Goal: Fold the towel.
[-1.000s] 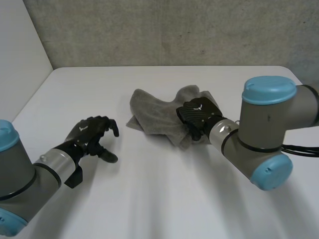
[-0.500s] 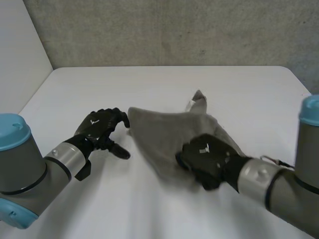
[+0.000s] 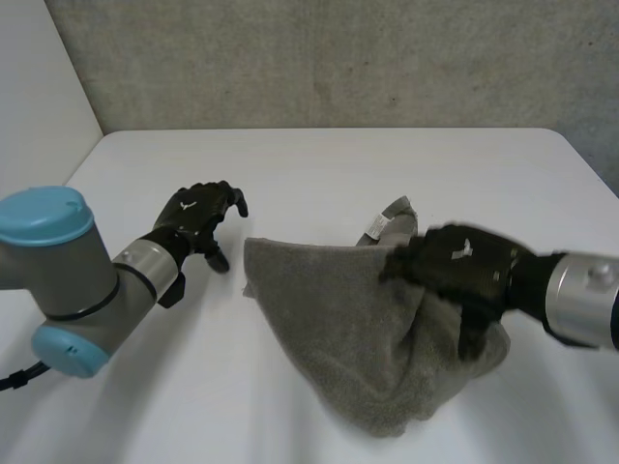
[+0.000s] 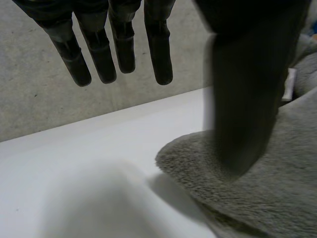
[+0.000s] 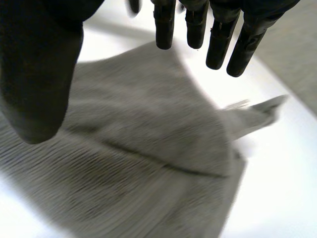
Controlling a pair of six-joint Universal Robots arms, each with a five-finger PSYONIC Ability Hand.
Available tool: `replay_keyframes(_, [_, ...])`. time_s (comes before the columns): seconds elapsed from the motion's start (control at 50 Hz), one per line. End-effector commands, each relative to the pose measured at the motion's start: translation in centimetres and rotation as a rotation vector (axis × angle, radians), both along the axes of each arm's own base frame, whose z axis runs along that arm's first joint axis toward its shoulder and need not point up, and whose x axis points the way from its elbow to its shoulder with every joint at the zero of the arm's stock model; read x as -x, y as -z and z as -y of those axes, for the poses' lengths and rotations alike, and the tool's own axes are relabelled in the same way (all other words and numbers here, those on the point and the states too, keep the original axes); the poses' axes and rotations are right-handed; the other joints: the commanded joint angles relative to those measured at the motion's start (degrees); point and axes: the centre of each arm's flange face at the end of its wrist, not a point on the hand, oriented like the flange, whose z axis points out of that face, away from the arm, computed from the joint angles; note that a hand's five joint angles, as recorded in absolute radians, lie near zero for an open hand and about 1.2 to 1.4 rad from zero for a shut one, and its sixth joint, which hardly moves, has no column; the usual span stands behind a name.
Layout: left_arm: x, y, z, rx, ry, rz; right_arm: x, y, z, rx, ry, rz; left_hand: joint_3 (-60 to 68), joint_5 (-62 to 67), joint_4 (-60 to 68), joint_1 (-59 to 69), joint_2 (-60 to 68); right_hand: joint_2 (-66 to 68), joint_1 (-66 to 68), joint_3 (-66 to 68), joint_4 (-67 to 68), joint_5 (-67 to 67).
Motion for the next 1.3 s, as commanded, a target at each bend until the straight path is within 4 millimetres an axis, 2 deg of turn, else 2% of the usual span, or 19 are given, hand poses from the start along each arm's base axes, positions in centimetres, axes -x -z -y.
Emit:
replay_keyframes(0.02, [0.8, 1.5, 2.0, -0.009, -0.006, 0.007, -0.7, -1.0, 3.7, 0.0, 0.149, 0.192, -2.88, 0.51, -2.47, -1.79, -2.26, -4.17, -3.61, -4.05, -4.72, -3.41])
replay_keyframes(0.1, [1.3, 2.2, 2.6, -0.021, 0.002, 0.013, -0.9, 0.4, 6.4, -0.008, 0.259, 0.232, -2.38, 1.01, -1.96, -1.28, -1.76, -3.94, -3.38, -3.82, -4.5, -3.18])
replay_keyframes(0.12, [1.6, 2.5, 2.8, -0.031, 0.008, 0.016, -0.9, 0.4, 6.4, -0.008, 0.259, 0.232, -2.21, 1.18, -1.79, -1.11, -1.59, -3.92, -3.36, -3.8, -4.47, -3.16])
replay_keyframes(0.16, [2.0, 2.9, 3.0, -0.044, 0.016, 0.021, -1.6, 2.0, 7.6, 0.0, 0.306, 0.203, -2.21, 1.18, -1.79, -1.11, -1.59, 2.11, 2.67, 2.23, 1.56, 2.87])
replay_keyframes(0.22, [2.3, 3.7, 3.5, -0.077, 0.018, 0.035, -2.1, 3.1, 8.0, -0.004, 0.322, 0.181, -2.04, 1.35, -1.63, -0.94, -1.42, 4.33, 4.88, 4.44, 3.77, 5.08])
replay_keyframes(0.26, [2.4, 4.0, 3.7, -0.094, 0.021, 0.04, -2.9, 5.0, 8.8, -0.03, 0.343, 0.149, -1.87, 1.52, -1.46, -0.77, -1.25, 7.68, 8.23, 7.79, 7.12, 8.43])
replay_keyframes(0.32, [2.6, 4.6, 4.2, -0.111, 0.024, 0.065, -3.2, 6.5, 9.5, -0.053, 0.359, 0.132, -1.87, 1.52, -1.46, -0.77, -1.25, 9.03, 9.59, 9.15, 8.48, 9.79])
replay_keyframes(0.44, [2.7, 6.0, 4.4, -0.117, 0.047, 0.155, -3.5, 8.6, 10.5, -0.088, 0.368, 0.113, -1.87, 1.52, -1.46, -0.77, -1.25, 14.58, 15.13, 14.69, 14.02, 15.33])
replay_keyframes(0.54, [2.7, 6.7, 4.4, -0.104, 0.069, 0.206, -3.8, 9.0, 10.6, -0.099, 0.369, 0.117, -1.71, 1.68, -1.29, -0.61, -1.08, 15.26, 15.82, 15.38, 14.71, 16.02])
replay_keyframes(0.6, [2.8, 6.7, 4.3, -0.102, 0.073, 0.208, -3.9, 9.2, 10.8, -0.107, 0.373, 0.124, -1.2, 2.19, -0.78, -0.1, -0.58, 21.95, 22.51, 22.07, 21.4, 22.71])
replay_keyframes(0.64, [3.0, 6.6, 4.2, -0.098, 0.079, 0.209, -3.9, 9.2, 10.8, -0.109, 0.371, 0.127, 9.16, 12.55, 9.58, 10.26, 9.79, 27.2, 27.76, 27.32, 26.65, 27.96])
replay_keyframes(0.68, [3.2, 6.4, 4.2, -0.097, 0.082, 0.207, -4.0, 9.2, 10.7, -0.114, 0.368, 0.13, 15.06, 18.45, 15.47, 16.16, 15.68, 42.43, 42.99, 42.55, 41.88, 43.19])
replay_keyframes(0.7, [3.3, 6.3, 4.2, -0.093, 0.083, 0.208, -4.0, 9.2, 10.7, -0.114, 0.368, 0.13, 21.94, 25.33, 22.36, 23.04, 22.57, 42.51, 43.07, 42.63, 41.96, 43.27])
replay_keyframes(0.78, [3.3, 6.0, 4.2, -0.091, 0.086, 0.207, -4.0, 9.3, 10.5, -0.124, 0.365, 0.124, 32.56, 35.95, 32.98, 33.66, 33.19, 63.12, 63.68, 63.24, 62.57, 63.88])
replay_keyframes(0.84, [3.4, 5.8, 4.1, -0.09, 0.09, 0.205, -4.1, 9.1, 10.4, -0.118, 0.36, 0.124, 36.81, 40.2, 37.22, 37.91, 37.43, 65.83, 66.39, 65.95, 65.28, 66.59])
replay_keyframes(1.12, [4.7, 5.2, 3.1, -0.079, 0.174, 0.179, -3.7, 8.0, 9.8, -0.115, 0.316, 0.144, 31.1, 34.49, 31.51, 32.19, 31.72, 65.83, 66.39, 65.95, 65.28, 66.59])
replay_keyframes(1.22, [5.2, 4.9, 2.6, -0.075, 0.202, 0.172, -3.7, 8.1, 9.6, -0.122, 0.313, 0.141, 23.19, 26.58, 23.61, 24.29, 23.81, 65.83, 66.39, 65.95, 65.28, 66.59])
replay_keyframes(1.26, [5.4, 5.0, 2.3, -0.076, 0.213, 0.173, -3.7, 8.2, 9.6, -0.123, 0.315, 0.14, 9.14, 12.53, 9.56, 10.24, 9.76, 65.83, 66.39, 65.95, 65.28, 66.59])
replay_keyframes(1.3, [5.5, 5.0, 2.3, -0.076, 0.215, 0.173, -3.7, 8.3, 9.6, -0.123, 0.313, 0.135, 5.06, 8.45, 5.48, 6.16, 5.69, 65.83, 66.39, 65.95, 65.28, 66.59])
